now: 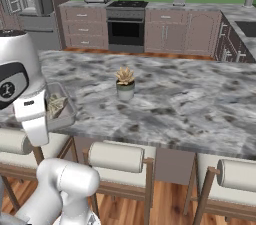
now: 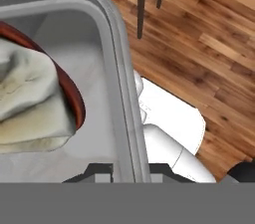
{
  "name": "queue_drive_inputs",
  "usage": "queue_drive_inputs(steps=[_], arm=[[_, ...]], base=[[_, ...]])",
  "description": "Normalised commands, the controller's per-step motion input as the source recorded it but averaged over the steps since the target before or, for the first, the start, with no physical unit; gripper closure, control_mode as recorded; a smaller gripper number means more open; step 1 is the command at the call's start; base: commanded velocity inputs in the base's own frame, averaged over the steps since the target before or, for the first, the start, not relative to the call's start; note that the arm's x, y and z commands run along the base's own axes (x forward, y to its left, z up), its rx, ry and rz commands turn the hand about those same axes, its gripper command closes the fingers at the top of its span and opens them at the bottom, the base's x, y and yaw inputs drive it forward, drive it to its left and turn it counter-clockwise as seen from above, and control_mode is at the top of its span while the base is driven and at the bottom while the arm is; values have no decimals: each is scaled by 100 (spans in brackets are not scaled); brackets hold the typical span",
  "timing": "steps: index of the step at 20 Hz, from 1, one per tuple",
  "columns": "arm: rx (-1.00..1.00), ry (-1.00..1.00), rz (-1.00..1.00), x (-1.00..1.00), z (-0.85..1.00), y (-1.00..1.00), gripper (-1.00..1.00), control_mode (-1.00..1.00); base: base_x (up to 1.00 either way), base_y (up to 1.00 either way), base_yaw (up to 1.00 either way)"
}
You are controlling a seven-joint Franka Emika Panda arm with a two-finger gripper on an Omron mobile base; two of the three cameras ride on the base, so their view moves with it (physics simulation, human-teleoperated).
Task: Place two dumplings into each of the tupperware containers and then place the containers in the fridge.
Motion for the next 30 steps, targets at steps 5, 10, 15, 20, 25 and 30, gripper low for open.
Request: queue_drive_inputs(steps=[5,10,15,20,25,30], arm=[[0,-1,-1,0,3,-1,100,-100],[0,-11,0,0,18,0,100,-100],[0,-9,0,-3,15,0,100,-100],[0,-1,0,-5,0,0,100,100],[0,0,0,0,0,0,100,100],[0,0,0,0,0,0,100,100]], base=[[0,0,0],[0,0,0],[0,0,0],[-70,22,0],[-51,100,0],[0,100,0]])
